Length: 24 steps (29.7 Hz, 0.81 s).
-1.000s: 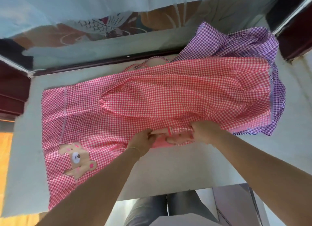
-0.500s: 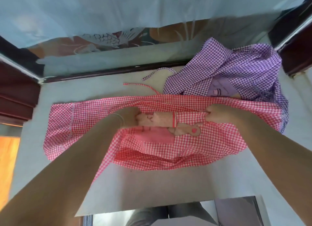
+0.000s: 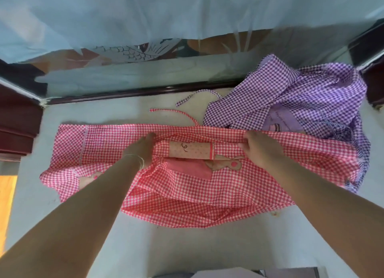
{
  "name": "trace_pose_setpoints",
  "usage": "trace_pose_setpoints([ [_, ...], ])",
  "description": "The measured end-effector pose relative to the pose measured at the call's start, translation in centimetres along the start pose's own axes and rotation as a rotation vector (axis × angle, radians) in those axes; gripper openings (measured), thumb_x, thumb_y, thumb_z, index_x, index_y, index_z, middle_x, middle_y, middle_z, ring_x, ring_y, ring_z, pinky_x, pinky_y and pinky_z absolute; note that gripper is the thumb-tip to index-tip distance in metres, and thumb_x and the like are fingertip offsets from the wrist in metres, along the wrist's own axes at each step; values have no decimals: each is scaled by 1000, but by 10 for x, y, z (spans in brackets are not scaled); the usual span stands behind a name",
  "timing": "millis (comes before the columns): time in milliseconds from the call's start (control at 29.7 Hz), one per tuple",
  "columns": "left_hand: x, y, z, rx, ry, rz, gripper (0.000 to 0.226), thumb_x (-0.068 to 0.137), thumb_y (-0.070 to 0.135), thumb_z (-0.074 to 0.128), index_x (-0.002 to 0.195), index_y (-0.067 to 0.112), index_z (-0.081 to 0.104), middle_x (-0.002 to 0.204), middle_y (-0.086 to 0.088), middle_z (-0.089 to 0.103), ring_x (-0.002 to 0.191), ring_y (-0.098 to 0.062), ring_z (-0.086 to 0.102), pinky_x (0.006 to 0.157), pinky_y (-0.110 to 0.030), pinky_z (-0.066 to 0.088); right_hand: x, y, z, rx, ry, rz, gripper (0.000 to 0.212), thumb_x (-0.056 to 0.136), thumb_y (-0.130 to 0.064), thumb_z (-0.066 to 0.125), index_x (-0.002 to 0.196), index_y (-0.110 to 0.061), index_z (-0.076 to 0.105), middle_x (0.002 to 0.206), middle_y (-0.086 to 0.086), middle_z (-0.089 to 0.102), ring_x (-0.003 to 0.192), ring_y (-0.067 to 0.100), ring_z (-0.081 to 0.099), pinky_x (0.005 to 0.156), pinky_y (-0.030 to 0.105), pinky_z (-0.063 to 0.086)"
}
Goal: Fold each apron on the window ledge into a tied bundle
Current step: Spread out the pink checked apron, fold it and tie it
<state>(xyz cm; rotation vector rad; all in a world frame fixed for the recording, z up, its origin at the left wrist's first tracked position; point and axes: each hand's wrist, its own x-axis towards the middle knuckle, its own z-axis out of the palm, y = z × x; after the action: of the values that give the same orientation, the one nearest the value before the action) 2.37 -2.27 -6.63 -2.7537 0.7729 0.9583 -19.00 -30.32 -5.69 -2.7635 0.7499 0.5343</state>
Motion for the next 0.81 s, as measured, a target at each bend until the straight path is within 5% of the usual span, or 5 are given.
trace_pose_setpoints([
  [101, 16, -5, -11, -104, -53, -32, 29, 96, 26, 51, 122, 16, 44, 86, -2, 65, 67, -17, 64, 57, -30, 54, -11, -30, 8, -42, 204, -277, 63, 88, -65, 41, 128, -16, 49, 123, 5, 56, 112, 24, 55, 95, 42, 48],
  [235, 31, -8, -25, -117, -141, 13, 27, 98, 47, 42, 104, 22, 51, 95, 1, 63, 78, -16, 60, 78, -32, 51, -2, -70, 32, -115, 114, -424, 61, 87, -50, 56, 134, -16, 41, 127, 7, 51, 111, 29, 54, 96, 46, 45],
  [403, 34, -24, -23, -58, -238, -31, 45, 82, -1, 52, 125, 14, 52, 92, 2, 61, 78, -14, 61, 66, -26, 56, 37, -87, 17, 25, -156, -209, 29, 95, -22, 53, 123, -15, 51, 88, -6, 56, 69, 13, 57, 60, 25, 48],
  [605, 24, -75, -35, -100, -125, -116, 41, 83, -2, 52, 121, 10, 44, 86, -2, 58, 73, -15, 57, 52, -24, 45, 67, -97, -1, -75, -582, -97, 21, 95, -28, 56, 104, -9, 59, 81, -1, 58, 69, 13, 57, 65, 26, 50],
  [807, 28, -99, -26, -286, -212, 2, 36, 94, 4, 44, 128, 11, 53, 110, -2, 60, 83, -12, 56, 60, -16, 44, 71, -162, 13, -59, -182, -252, 21, 93, -38, 55, 104, -20, 52, 94, -4, 61, 79, 16, 57, 71, 33, 52],
])
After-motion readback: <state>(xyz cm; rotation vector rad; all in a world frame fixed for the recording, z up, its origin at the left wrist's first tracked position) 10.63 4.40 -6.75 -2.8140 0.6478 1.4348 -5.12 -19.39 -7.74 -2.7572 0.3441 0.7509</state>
